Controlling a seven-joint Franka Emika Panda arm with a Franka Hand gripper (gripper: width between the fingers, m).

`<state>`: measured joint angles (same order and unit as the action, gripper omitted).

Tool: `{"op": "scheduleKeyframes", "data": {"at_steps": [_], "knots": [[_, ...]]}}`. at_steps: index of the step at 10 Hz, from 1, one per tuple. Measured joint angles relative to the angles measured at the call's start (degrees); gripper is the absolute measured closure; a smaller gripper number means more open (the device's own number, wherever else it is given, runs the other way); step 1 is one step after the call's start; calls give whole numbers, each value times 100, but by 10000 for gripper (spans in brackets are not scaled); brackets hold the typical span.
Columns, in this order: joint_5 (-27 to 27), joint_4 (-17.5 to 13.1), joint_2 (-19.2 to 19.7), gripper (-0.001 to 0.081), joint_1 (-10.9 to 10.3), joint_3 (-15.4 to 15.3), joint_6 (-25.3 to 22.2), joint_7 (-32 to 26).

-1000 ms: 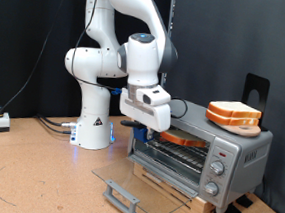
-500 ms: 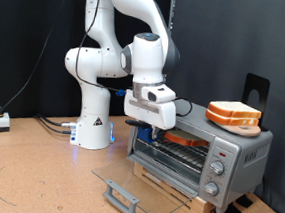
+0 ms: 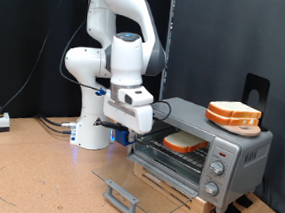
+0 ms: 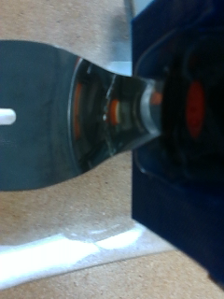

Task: Make a piece of toast with the oven

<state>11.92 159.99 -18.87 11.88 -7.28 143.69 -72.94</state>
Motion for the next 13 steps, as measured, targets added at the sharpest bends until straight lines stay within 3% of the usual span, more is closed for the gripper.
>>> {"op": "scheduleKeyframes", "data": {"at_steps": [3,4,6,9,13], "knots": [[511,-127,210,410,86,567,-62,-465],[400,-119,210,410,88,530,-58,-453],[1055,-161,91,410,-34,662,-237,-883],[1700,-393,-470,410,-84,1079,-1365,-1588],[1592,-552,-1217,410,-53,1131,-2278,-1500]]}}
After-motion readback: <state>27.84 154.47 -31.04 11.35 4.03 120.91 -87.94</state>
